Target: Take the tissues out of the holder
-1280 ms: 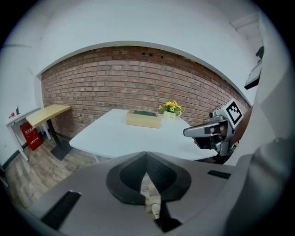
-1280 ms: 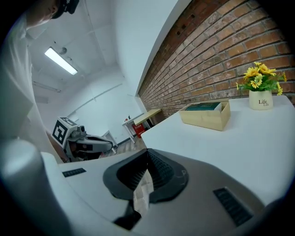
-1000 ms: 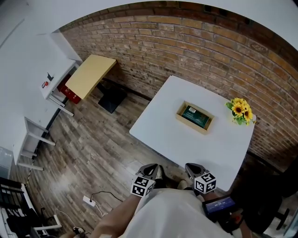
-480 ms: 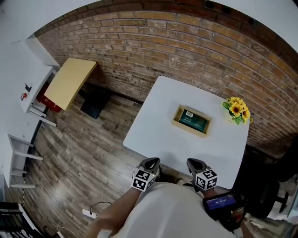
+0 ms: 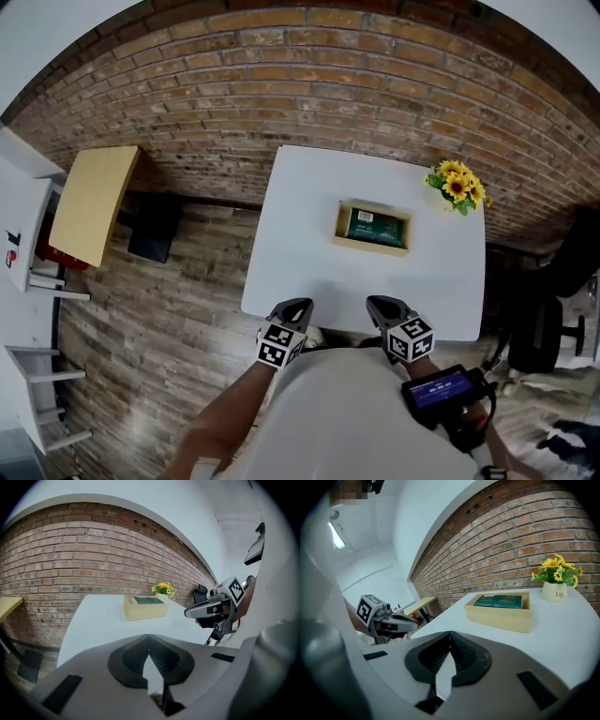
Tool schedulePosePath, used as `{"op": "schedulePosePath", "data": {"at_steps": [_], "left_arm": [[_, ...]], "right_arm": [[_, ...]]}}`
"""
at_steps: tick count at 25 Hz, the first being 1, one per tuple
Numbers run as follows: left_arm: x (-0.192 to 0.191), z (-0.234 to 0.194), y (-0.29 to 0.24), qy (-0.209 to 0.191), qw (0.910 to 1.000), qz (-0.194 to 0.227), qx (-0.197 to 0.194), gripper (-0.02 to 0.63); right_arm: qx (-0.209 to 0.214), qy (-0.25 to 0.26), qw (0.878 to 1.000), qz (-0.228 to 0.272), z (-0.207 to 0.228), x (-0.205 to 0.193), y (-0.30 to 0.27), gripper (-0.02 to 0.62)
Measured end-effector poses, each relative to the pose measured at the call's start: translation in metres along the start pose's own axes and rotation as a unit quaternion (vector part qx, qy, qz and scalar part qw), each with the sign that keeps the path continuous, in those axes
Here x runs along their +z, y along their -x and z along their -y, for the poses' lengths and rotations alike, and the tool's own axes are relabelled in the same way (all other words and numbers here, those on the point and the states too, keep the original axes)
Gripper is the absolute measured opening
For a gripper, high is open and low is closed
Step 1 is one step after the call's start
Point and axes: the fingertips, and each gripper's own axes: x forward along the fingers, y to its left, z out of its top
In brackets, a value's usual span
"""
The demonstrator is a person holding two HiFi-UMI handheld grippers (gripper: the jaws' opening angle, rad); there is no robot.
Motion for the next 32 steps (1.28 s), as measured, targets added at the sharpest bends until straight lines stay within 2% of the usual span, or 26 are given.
{"op": "schedulePosePath", "data": {"at_steps": [9, 20, 32], "left_arm": [[0.006, 0.007, -0.024, -0.023, 0.9982, -0.016, -0.052, 0.008], [0.044, 0.033, -0.065, -0.070, 0.9944, -0.031, -0.072, 0.009], [0.076, 0.038, -0.100, -0.128, 0.9864, -0.060, -0.085, 0.009]], "right_arm": [[-0.057, -0.031, 0.998, 0.011, 0.020, -0.008, 0.019, 0.006], [-0.081, -0.062, 0.994, 0.051, 0.070, 0.002, 0.042, 0.006], [-0.097, -0.102, 0.987, 0.075, 0.110, -0.001, 0.055, 0.006]]}}
